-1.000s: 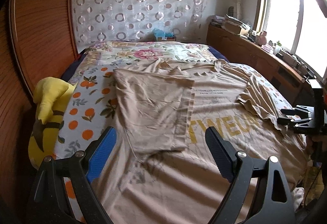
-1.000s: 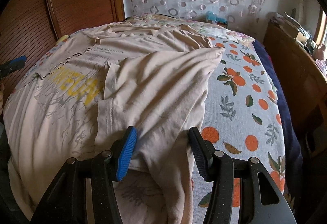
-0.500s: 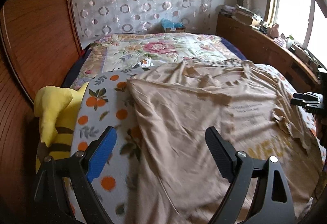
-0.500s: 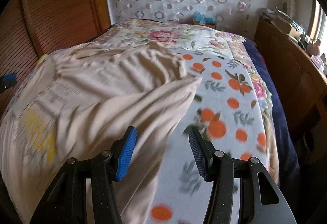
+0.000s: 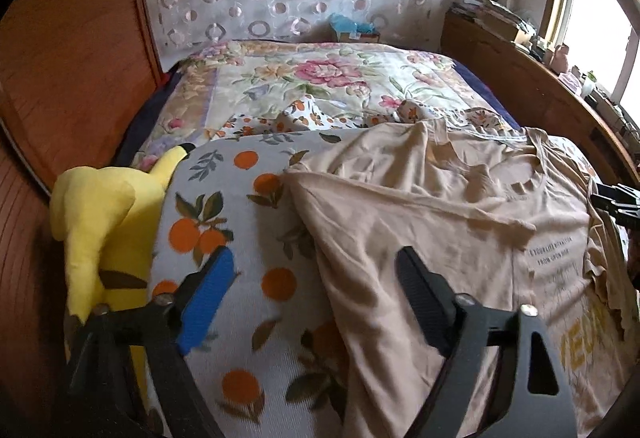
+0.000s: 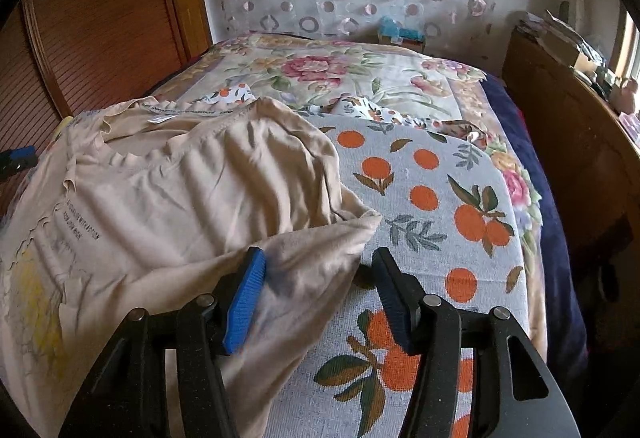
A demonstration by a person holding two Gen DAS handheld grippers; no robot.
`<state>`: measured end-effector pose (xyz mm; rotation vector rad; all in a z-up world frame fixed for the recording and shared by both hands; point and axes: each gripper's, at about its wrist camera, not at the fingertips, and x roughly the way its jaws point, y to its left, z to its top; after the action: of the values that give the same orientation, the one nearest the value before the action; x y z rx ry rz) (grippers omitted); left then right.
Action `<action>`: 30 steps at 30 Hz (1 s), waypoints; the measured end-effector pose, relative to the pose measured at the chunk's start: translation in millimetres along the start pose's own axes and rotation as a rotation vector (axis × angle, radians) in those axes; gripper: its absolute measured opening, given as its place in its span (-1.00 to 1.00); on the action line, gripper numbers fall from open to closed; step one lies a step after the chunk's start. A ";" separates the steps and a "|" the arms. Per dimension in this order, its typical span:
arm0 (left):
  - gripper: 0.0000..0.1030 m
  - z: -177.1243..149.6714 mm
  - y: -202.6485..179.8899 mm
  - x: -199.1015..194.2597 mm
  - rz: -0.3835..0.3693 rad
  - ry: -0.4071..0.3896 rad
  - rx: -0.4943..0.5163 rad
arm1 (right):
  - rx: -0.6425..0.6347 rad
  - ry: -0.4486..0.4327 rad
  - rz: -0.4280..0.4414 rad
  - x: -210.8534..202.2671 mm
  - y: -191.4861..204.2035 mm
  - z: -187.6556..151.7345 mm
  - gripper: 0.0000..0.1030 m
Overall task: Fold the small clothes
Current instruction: 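Grasp the shirt hem with the left tool and lift it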
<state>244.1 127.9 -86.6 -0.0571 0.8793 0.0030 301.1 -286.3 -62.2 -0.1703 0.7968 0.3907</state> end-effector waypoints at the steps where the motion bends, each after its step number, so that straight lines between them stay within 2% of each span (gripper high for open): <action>1: 0.46 2.7 0.0 3.3 -0.006 0.005 0.001 | -0.002 0.001 -0.002 1.5 -0.5 1.5 0.15; 6: -0.02 16.0 -2.9 24.8 -0.037 0.051 0.009 | -0.003 0.003 0.005 -1.2 -2.2 2.2 0.17; 8: -0.08 20.0 -4.6 29.4 -0.053 0.057 0.002 | -0.003 0.002 0.004 -1.5 -2.4 2.0 0.17; 14: -0.09 30.2 -9.7 38.3 -0.059 0.065 0.011 | -0.037 0.007 0.026 4.8 0.6 9.9 0.17; 16: -0.29 32.9 -8.9 39.0 -0.079 0.065 0.001 | -0.041 0.007 0.036 8.9 -0.4 14.7 0.17; 18: -0.71 34.3 -8.4 40.4 -0.075 0.070 0.000 | -0.043 0.004 0.041 11.3 -1.0 17.3 0.06; 20: -0.89 35.9 -7.8 39.3 -0.085 0.068 -0.004 | -0.054 0.001 0.044 12.7 0.7 18.9 -0.38; 21: -0.91 37.6 -7.1 37.0 -0.093 0.060 -0.008 | -0.062 0.002 0.032 13.6 1.1 19.6 -0.52; 22: -0.91 39.1 -6.9 33.8 -0.090 0.045 -0.010 | -0.065 0.004 0.046 14.1 1.4 20.7 -0.88; 23: -0.92 41.7 -6.3 26.8 -0.079 0.015 -0.006 | -0.058 0.002 0.053 14.1 1.0 22.2 -0.88; 26: -0.93 47.2 -3.0 10.0 -0.045 -0.041 -0.005 | -0.063 -0.029 -0.006 6.3 3.6 26.3 -0.89; 30: -0.93 52.9 1.8 -17.6 -0.019 -0.106 -0.001 | -0.036 -0.072 -0.016 -10.1 4.5 30.5 -0.90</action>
<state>273.6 132.8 -39.4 -0.0655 0.7727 -0.0112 313.1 -276.0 -33.8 -0.1949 0.7173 0.3944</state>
